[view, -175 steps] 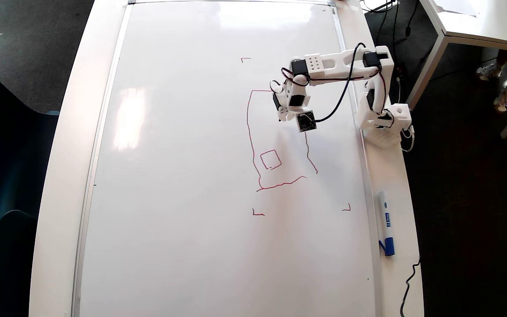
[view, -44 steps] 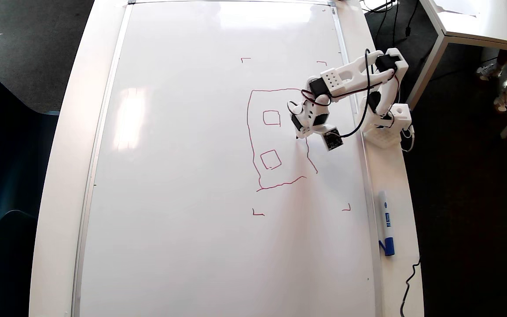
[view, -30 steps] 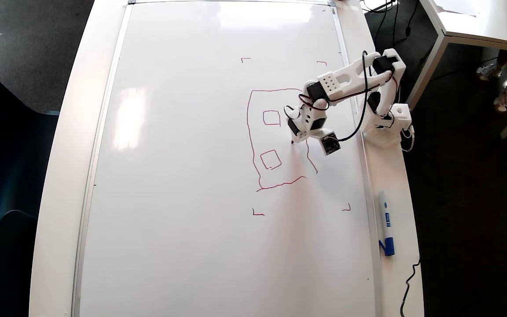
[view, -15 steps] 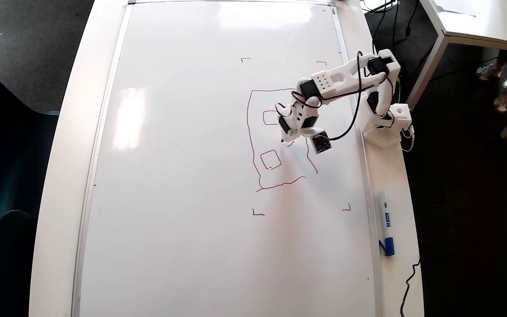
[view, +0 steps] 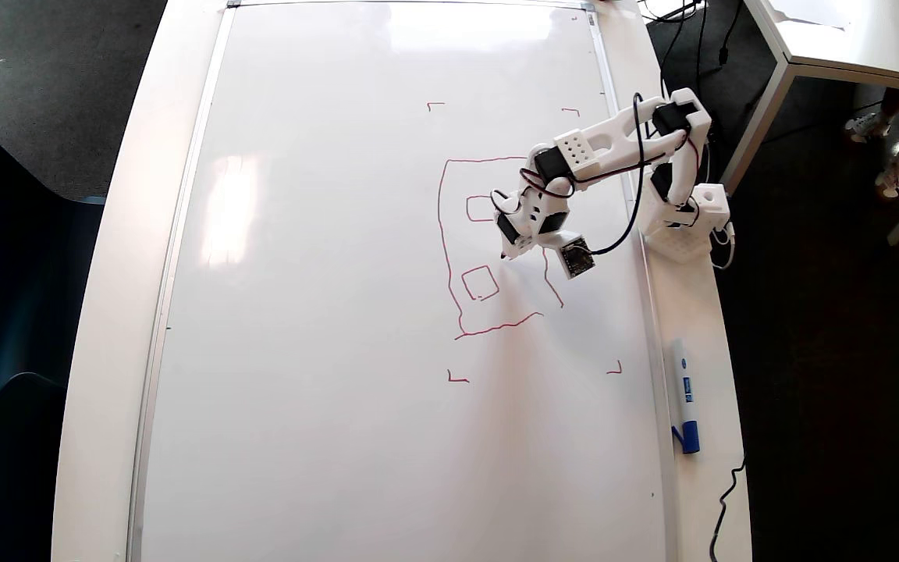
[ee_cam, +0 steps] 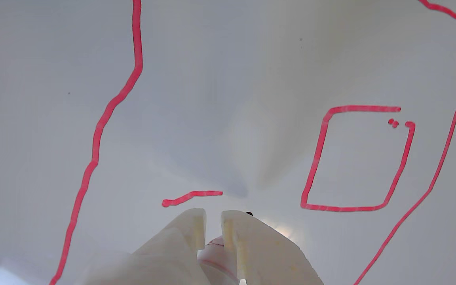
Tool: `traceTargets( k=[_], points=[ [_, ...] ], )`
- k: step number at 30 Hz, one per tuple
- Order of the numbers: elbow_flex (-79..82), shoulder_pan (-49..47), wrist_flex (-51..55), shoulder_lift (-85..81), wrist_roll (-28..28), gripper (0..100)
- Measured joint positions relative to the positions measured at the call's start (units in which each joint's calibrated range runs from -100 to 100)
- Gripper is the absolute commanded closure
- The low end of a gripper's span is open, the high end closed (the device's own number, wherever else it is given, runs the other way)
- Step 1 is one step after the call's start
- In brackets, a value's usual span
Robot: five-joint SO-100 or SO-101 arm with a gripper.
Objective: Draw on a whiteboard a robot head using a pen attached to the gripper
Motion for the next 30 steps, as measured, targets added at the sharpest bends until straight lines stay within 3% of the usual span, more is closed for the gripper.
traceTargets(
  k=[30],
  points=[
    [1.6, -1.3, 0.0, 0.5, 0.0, 99]
  ],
)
